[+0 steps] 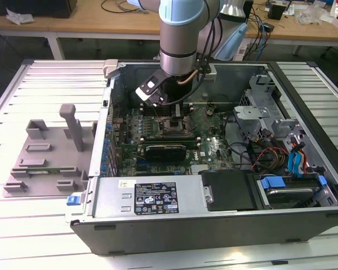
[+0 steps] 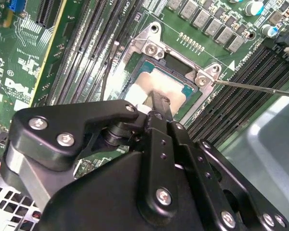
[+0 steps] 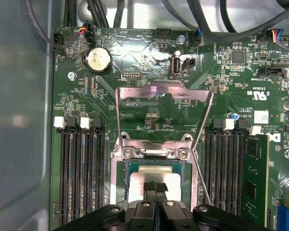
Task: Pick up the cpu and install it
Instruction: 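Place the cpu into insertion slot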
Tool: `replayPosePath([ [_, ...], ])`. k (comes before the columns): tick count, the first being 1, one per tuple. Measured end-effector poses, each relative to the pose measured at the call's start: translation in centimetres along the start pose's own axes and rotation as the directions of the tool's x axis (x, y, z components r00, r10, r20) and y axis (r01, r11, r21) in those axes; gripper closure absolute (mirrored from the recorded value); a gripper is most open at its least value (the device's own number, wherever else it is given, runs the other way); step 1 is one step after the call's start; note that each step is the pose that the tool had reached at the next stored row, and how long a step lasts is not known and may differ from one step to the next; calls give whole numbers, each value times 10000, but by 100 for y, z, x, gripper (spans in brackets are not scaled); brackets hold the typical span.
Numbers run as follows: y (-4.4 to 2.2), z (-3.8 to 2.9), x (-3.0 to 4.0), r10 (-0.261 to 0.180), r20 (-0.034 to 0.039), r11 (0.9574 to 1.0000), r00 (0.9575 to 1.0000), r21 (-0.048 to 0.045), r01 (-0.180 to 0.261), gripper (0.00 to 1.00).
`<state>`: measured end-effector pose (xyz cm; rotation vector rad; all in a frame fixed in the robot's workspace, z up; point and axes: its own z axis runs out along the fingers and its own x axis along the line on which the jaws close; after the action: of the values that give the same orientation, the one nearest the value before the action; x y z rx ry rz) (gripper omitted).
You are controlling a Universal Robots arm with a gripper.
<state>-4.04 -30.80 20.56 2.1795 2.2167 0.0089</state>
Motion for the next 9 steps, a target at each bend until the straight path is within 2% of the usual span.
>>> replayPosePath([
  [9,-1,26,0,-1,1,10000,10000,1,1,89],
])
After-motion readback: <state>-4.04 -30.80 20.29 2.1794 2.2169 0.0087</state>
